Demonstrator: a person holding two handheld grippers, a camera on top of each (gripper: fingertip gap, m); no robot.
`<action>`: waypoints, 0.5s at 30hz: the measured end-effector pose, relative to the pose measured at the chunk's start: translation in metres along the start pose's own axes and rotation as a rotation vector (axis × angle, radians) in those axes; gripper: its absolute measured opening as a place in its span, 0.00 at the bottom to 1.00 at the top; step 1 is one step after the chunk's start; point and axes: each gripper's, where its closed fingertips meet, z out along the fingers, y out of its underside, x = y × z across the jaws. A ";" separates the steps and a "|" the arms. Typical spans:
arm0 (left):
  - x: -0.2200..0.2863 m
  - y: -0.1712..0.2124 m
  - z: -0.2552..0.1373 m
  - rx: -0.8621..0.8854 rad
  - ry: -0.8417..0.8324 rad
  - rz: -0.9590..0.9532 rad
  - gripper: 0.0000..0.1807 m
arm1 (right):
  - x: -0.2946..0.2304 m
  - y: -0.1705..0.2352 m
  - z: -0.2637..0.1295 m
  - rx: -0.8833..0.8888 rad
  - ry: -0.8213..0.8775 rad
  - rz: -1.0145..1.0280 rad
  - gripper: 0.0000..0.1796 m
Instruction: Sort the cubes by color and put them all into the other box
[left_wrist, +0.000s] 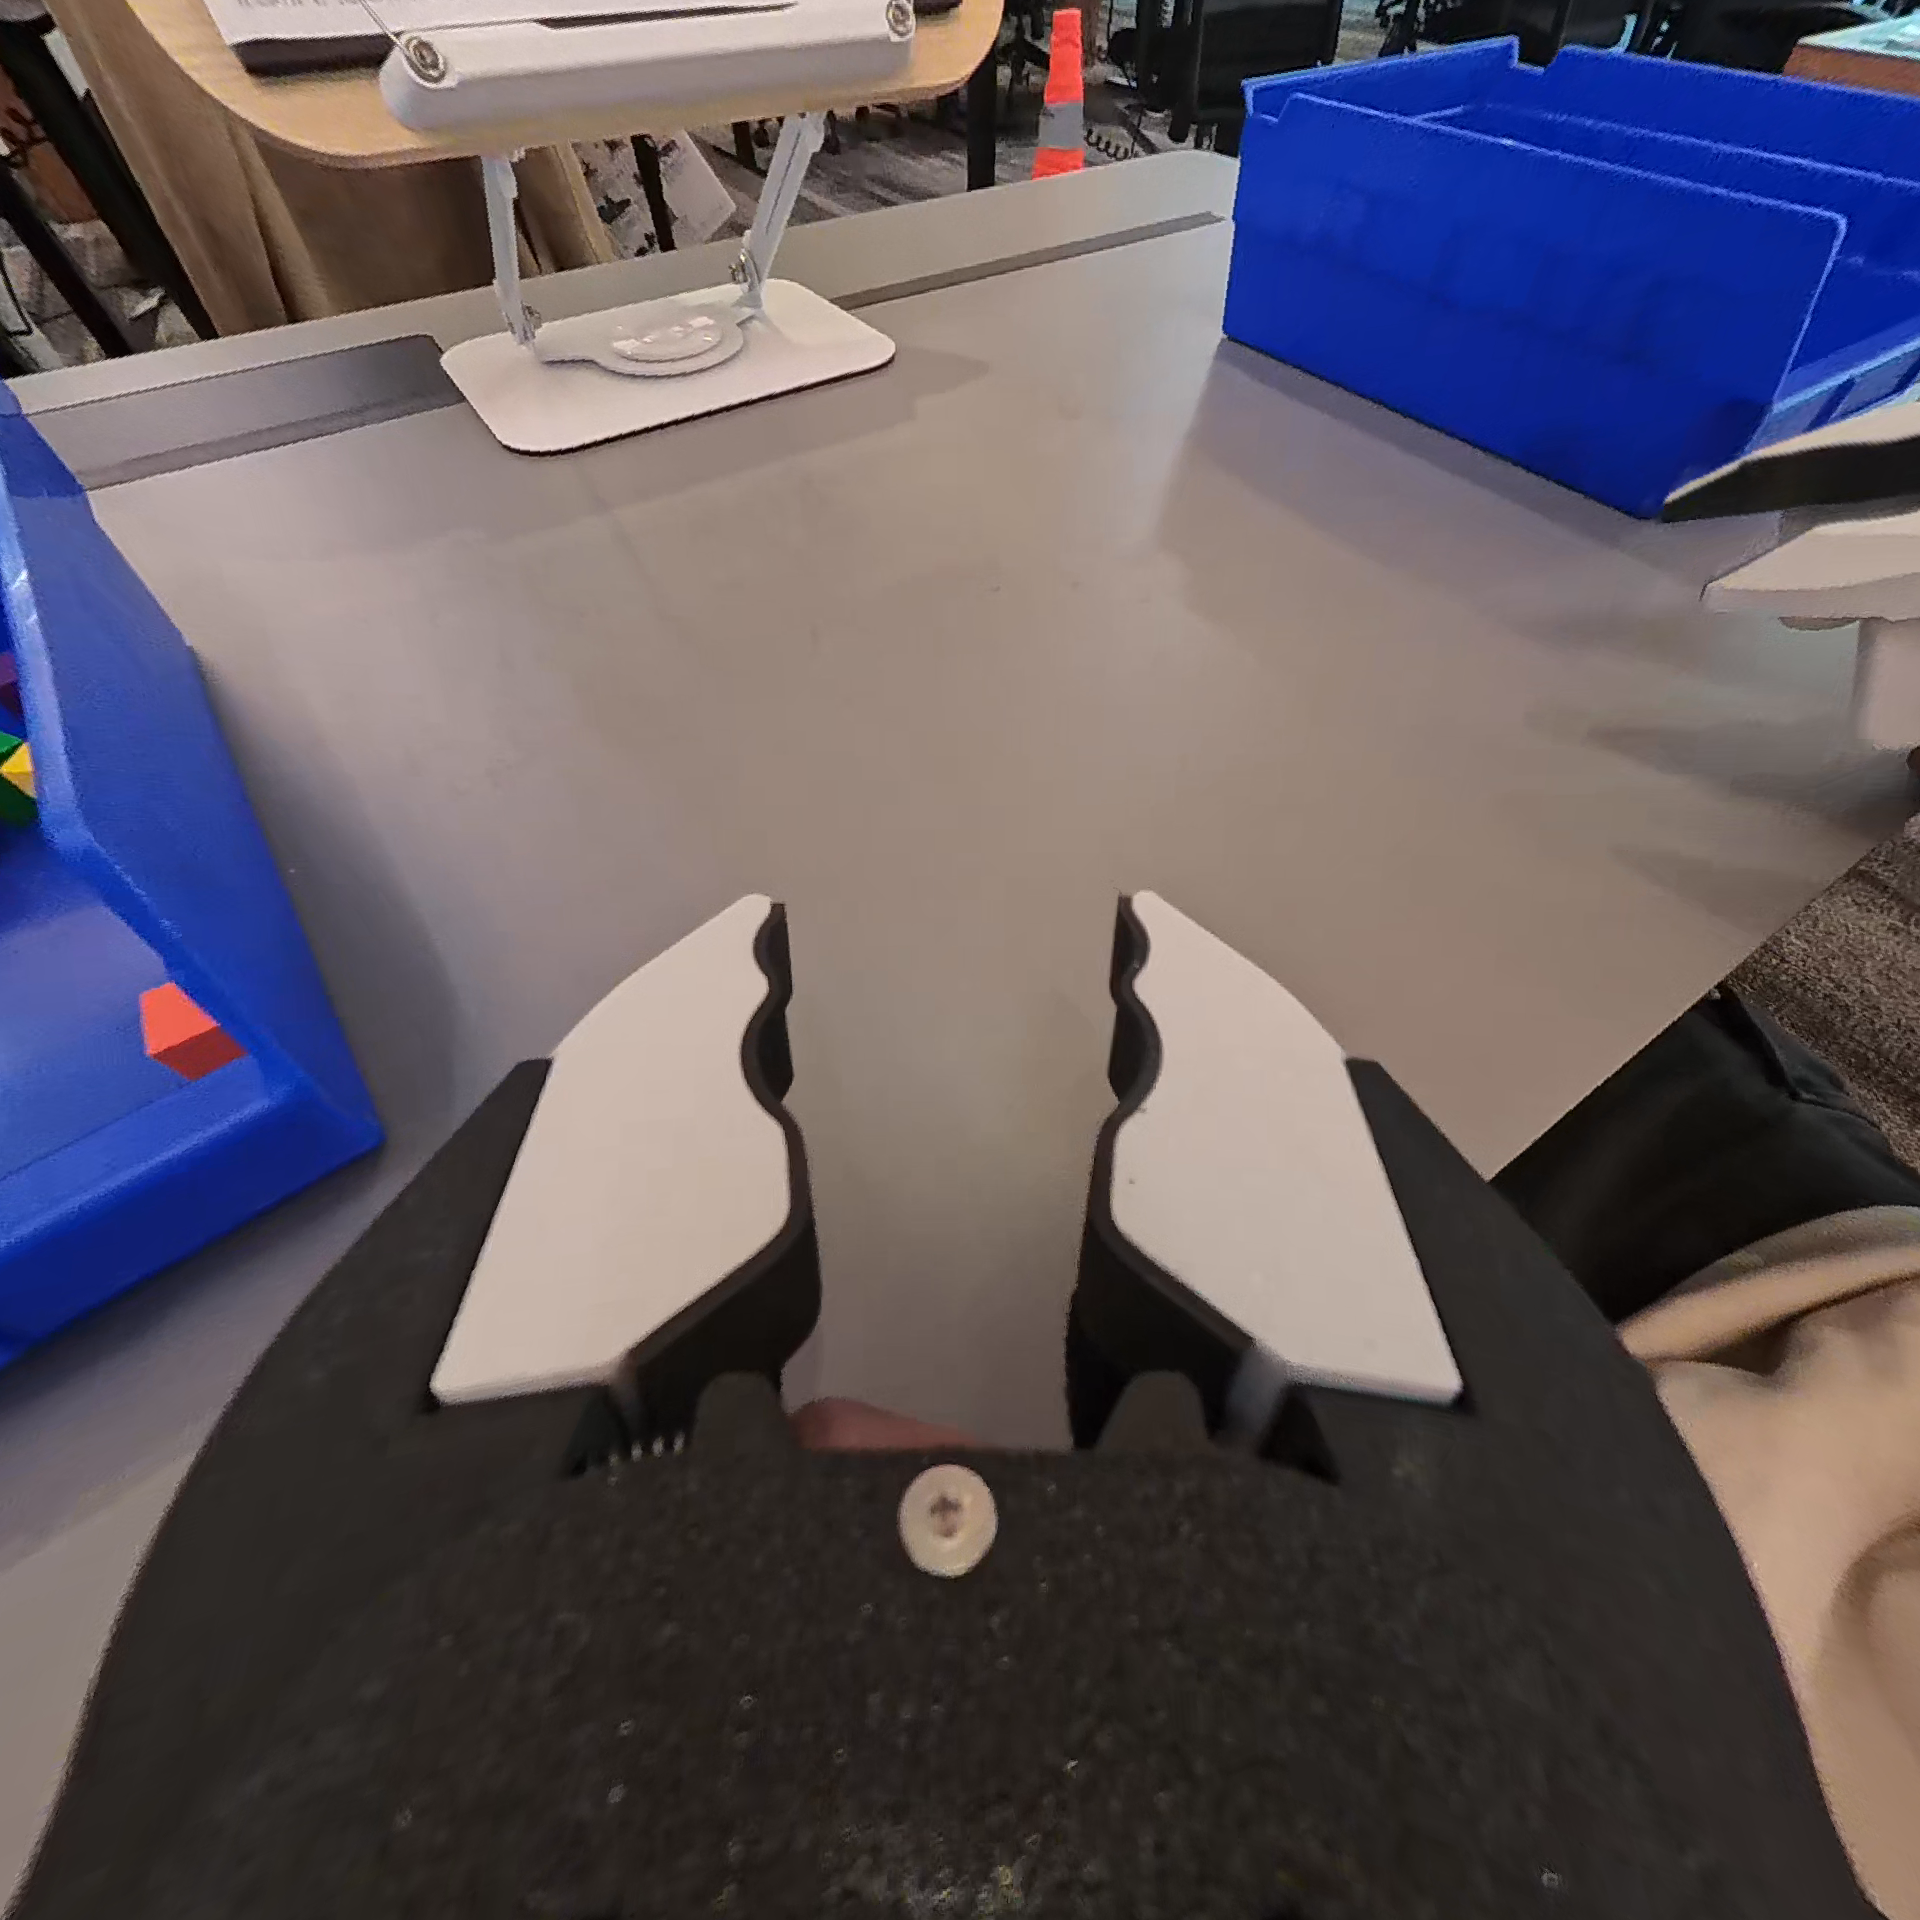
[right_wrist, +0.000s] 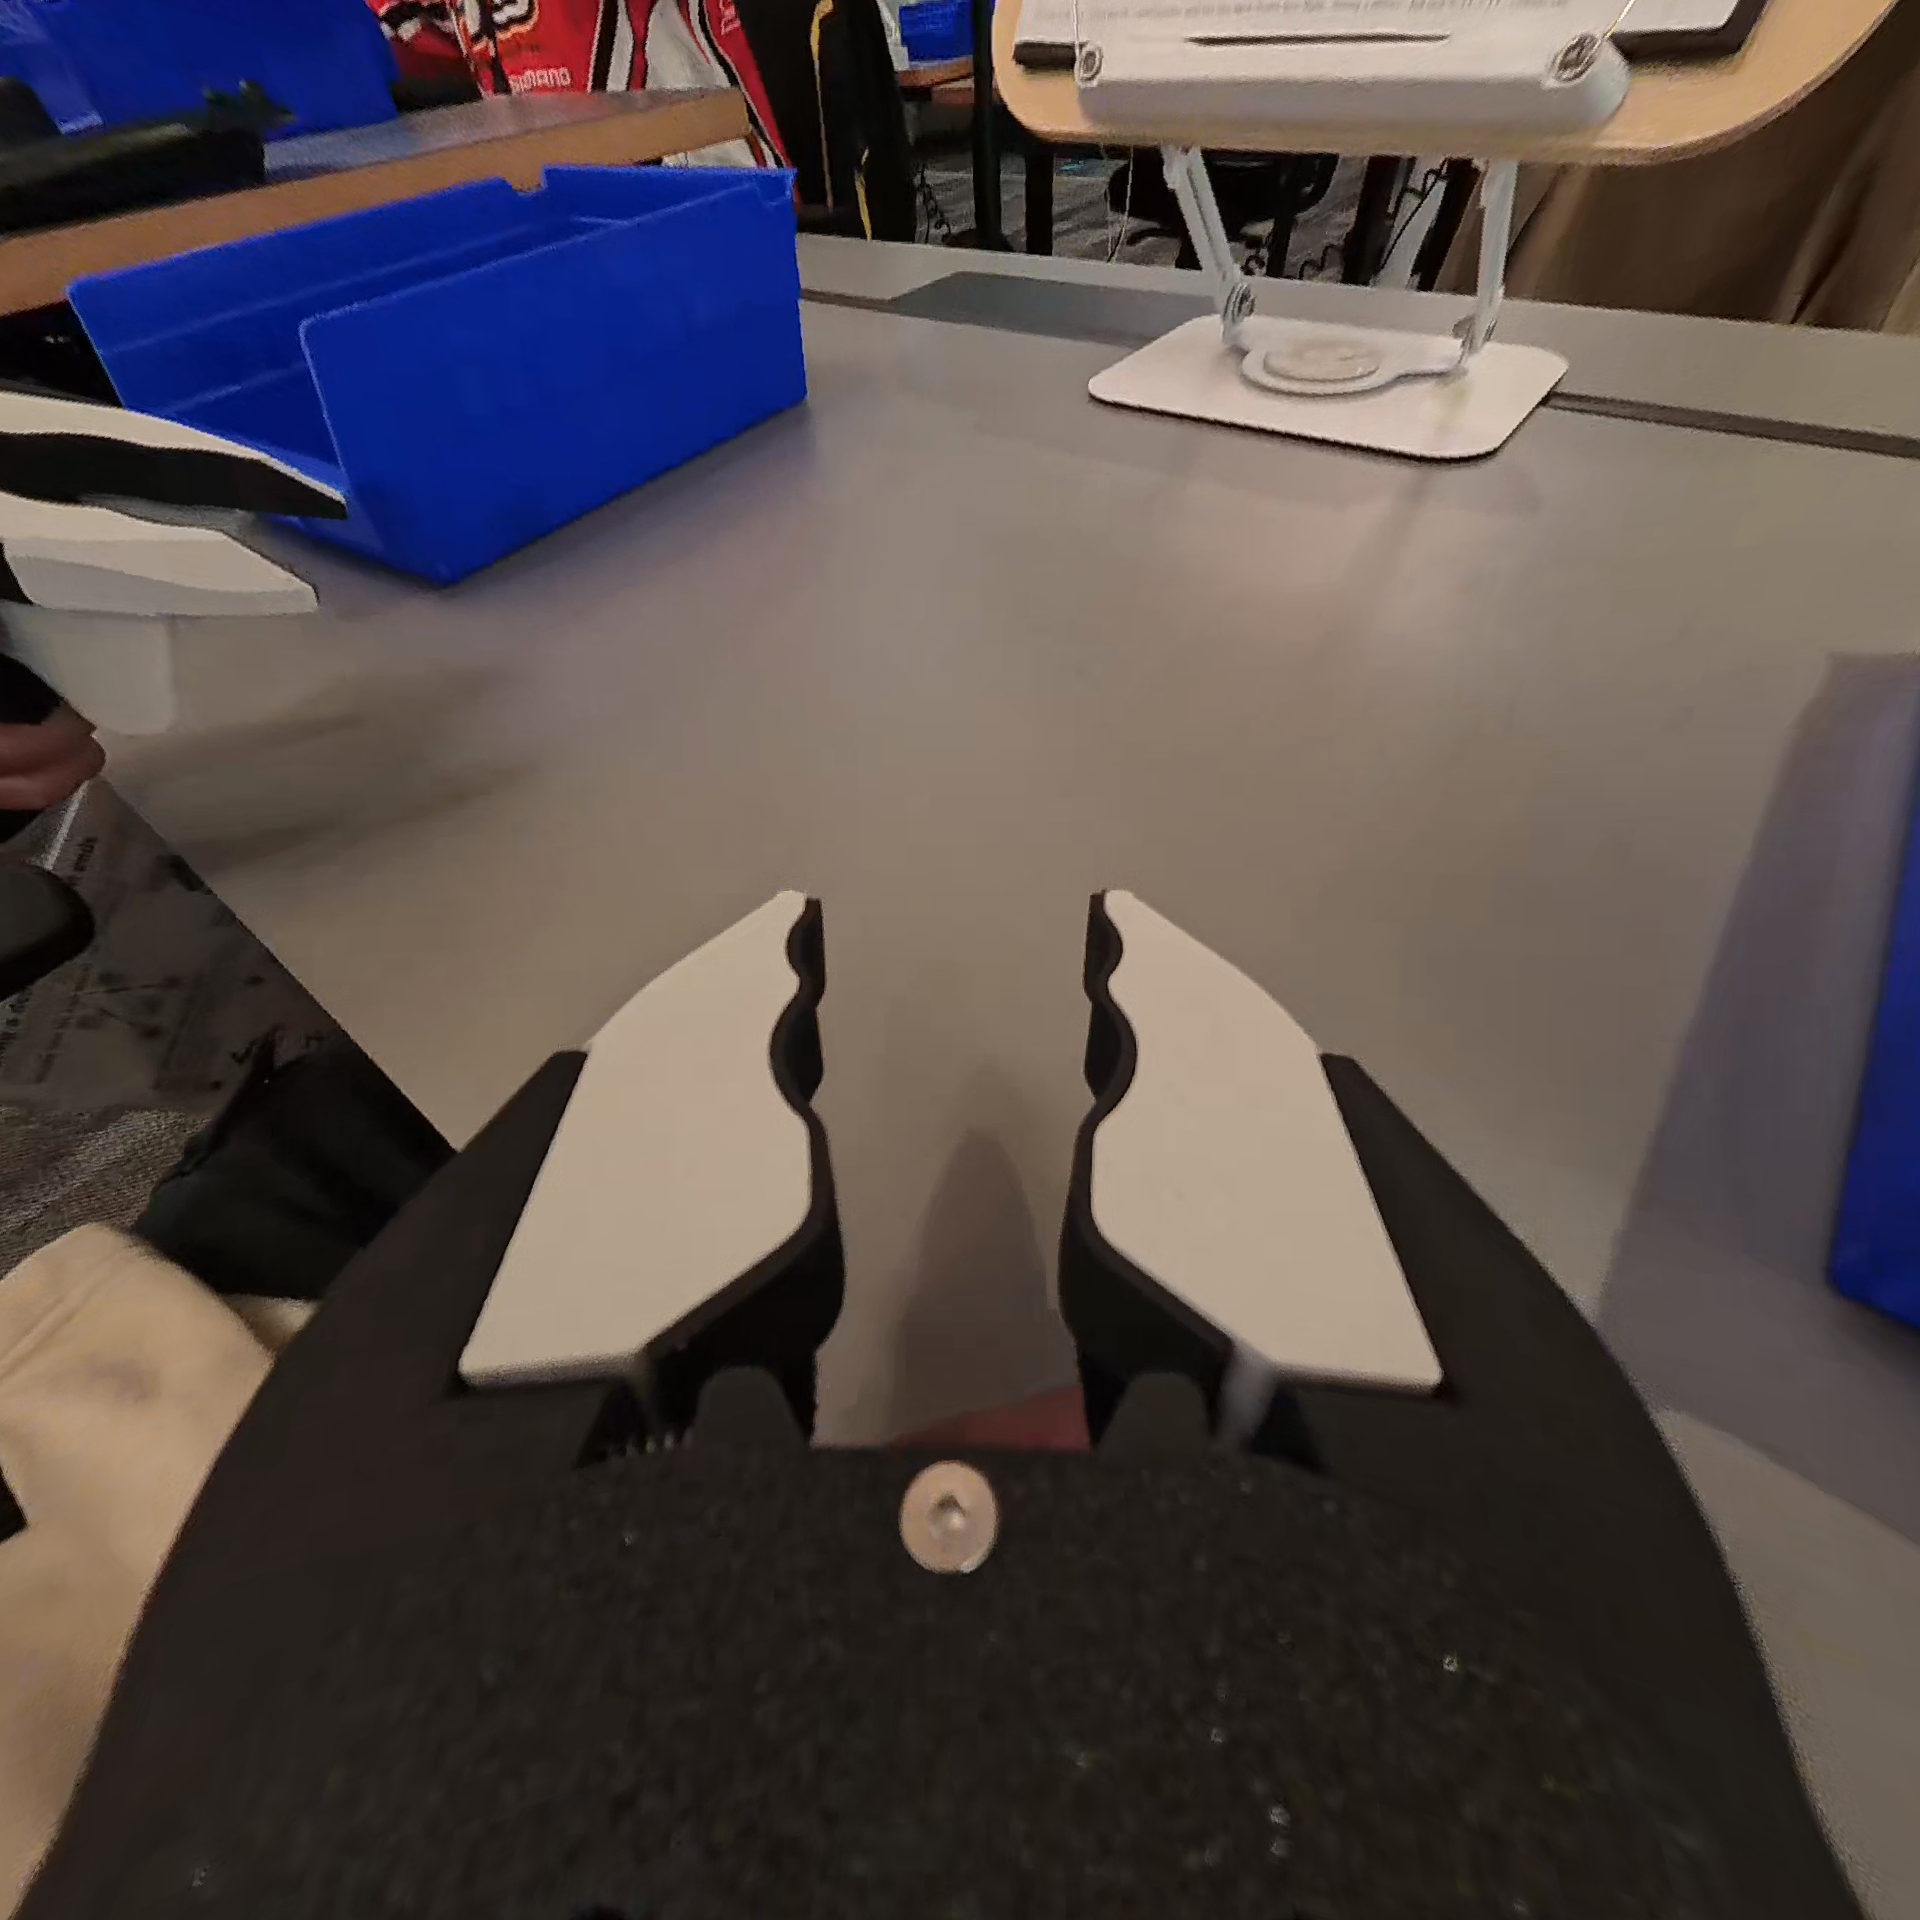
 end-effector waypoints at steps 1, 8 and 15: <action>0.000 0.000 0.000 -0.001 0.005 0.003 0.33 | 0.000 0.001 0.000 -0.004 0.003 -0.009 0.27; -0.006 -0.010 -0.013 0.003 0.005 0.007 0.31 | -0.003 -0.001 -0.001 -0.009 0.015 -0.072 0.26; -0.135 -0.045 -0.049 -0.196 -0.143 0.178 0.27 | -0.004 -0.005 -0.001 -0.002 -0.039 0.001 0.25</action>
